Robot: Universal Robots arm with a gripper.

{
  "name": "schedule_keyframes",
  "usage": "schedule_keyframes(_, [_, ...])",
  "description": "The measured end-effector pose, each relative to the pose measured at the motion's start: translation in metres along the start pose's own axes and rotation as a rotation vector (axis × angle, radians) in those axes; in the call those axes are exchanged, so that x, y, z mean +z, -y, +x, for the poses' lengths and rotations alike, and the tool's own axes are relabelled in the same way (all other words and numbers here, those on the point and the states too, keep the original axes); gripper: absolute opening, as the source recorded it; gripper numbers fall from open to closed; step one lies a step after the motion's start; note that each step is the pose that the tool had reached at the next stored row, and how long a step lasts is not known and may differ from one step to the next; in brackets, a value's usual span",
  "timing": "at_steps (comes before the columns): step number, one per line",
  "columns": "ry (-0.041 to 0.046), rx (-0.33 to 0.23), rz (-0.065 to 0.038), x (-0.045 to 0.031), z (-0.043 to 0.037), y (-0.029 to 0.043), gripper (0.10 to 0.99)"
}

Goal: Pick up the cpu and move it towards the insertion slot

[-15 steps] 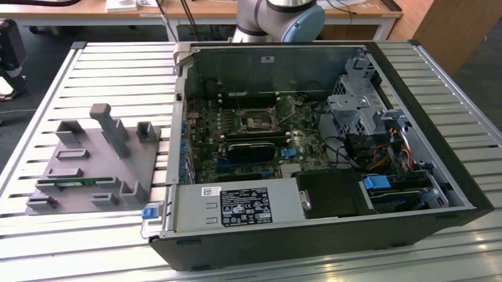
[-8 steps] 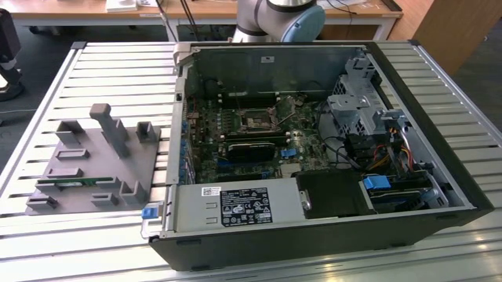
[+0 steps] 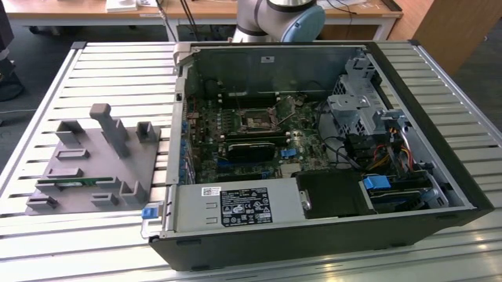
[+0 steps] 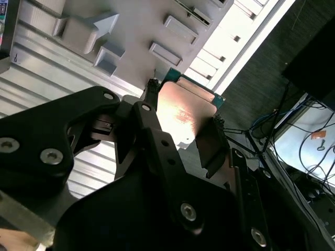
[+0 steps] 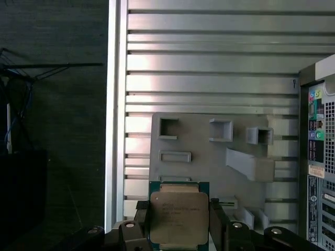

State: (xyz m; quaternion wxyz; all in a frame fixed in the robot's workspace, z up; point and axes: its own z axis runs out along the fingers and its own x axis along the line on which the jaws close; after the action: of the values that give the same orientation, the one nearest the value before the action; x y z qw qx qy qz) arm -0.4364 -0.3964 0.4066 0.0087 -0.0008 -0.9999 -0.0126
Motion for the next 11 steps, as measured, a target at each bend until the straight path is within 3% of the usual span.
schedule_keyframes(11, [0.0000,0.000,0.000,-0.0033,-0.0073,-0.0002,0.541])
